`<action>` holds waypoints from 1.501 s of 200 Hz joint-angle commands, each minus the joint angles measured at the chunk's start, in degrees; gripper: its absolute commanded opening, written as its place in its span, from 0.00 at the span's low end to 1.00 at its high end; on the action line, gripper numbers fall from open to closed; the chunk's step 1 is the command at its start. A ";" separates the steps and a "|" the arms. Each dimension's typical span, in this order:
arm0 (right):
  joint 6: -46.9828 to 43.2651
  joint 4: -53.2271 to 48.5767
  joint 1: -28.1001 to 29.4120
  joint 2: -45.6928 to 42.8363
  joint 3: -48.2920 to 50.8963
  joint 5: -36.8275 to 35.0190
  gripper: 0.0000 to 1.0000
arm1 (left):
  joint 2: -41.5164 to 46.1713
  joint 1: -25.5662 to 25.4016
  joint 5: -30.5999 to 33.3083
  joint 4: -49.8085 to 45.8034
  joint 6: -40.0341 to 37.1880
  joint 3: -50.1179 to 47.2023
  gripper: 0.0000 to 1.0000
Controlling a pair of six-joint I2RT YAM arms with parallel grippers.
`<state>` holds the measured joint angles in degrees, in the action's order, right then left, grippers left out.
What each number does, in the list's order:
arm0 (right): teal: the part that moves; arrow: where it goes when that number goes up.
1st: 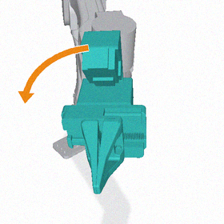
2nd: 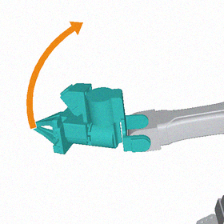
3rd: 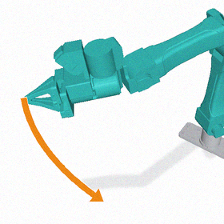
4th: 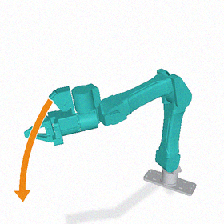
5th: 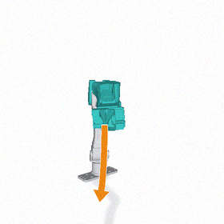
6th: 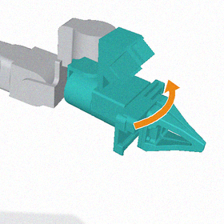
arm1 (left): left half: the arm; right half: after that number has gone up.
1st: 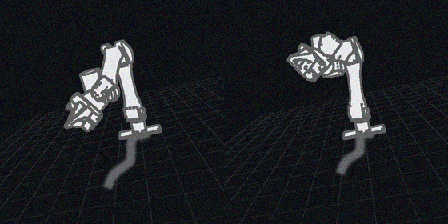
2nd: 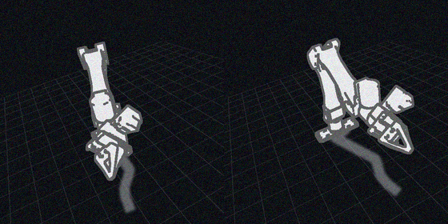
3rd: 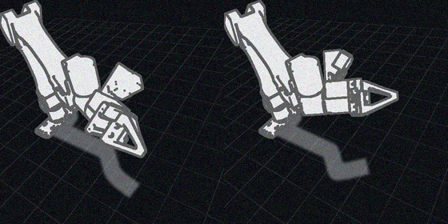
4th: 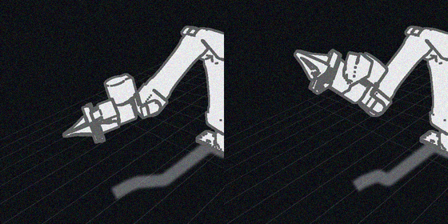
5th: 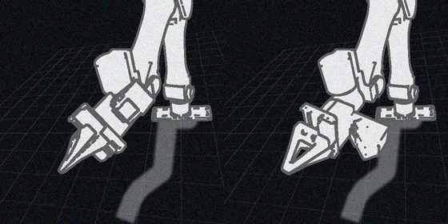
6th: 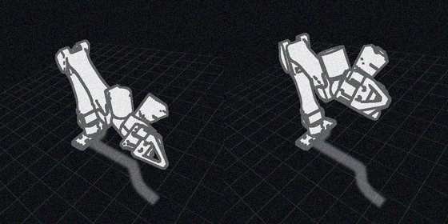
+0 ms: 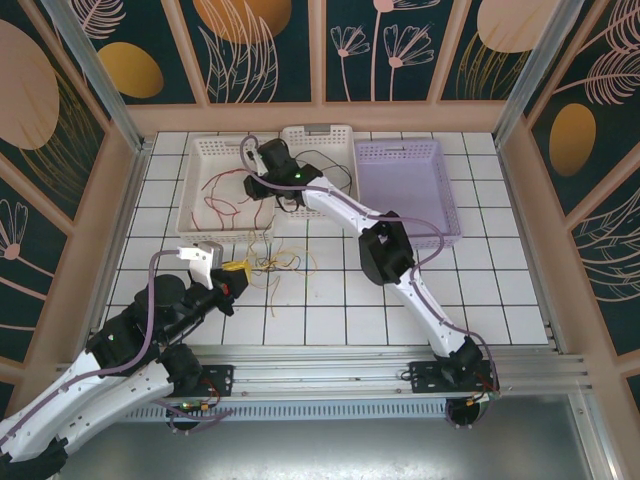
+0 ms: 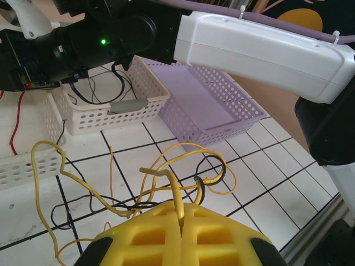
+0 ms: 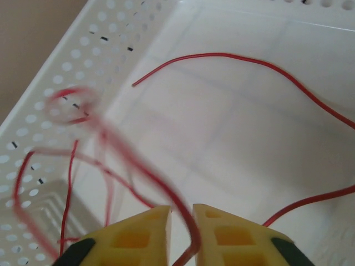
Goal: Untangle the cables
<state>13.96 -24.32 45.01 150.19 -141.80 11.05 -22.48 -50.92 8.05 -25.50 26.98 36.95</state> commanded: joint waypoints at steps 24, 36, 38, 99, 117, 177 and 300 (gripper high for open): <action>-1.56 -2.94 0.43 -0.56 -3.13 -1.55 0.32 | 0.25 0.26 -0.34 2.74 -1.13 -0.47 0.00; -1.52 -3.41 0.35 -1.43 -3.07 -2.87 0.38 | 0.25 0.27 -0.32 2.73 -1.14 -0.47 0.00; -1.49 -3.44 0.32 -1.62 -2.99 -3.05 0.39 | 0.25 0.22 -0.32 2.73 -1.10 -0.45 0.00; -2.36 -4.13 -0.01 -5.75 -1.13 -2.50 0.70 | -0.01 0.20 -0.24 2.73 -1.14 -0.56 0.00; -2.42 -4.49 -0.03 -6.34 -1.26 -1.89 0.74 | -0.13 0.21 -0.23 2.73 -1.11 -0.48 0.00; -3.50 -6.38 0.07 -10.10 -1.15 -1.58 0.79 | -0.28 0.25 -0.22 2.73 -1.10 -0.61 0.00; -3.71 3.74 -0.10 -42.24 30.72 -7.07 0.99 | -1.64 0.24 0.21 2.49 -0.94 -0.34 0.00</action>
<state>9.72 -26.76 45.10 117.36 -118.83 6.22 -23.51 -50.92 7.94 -25.45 26.98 36.73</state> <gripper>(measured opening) 0.989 0.038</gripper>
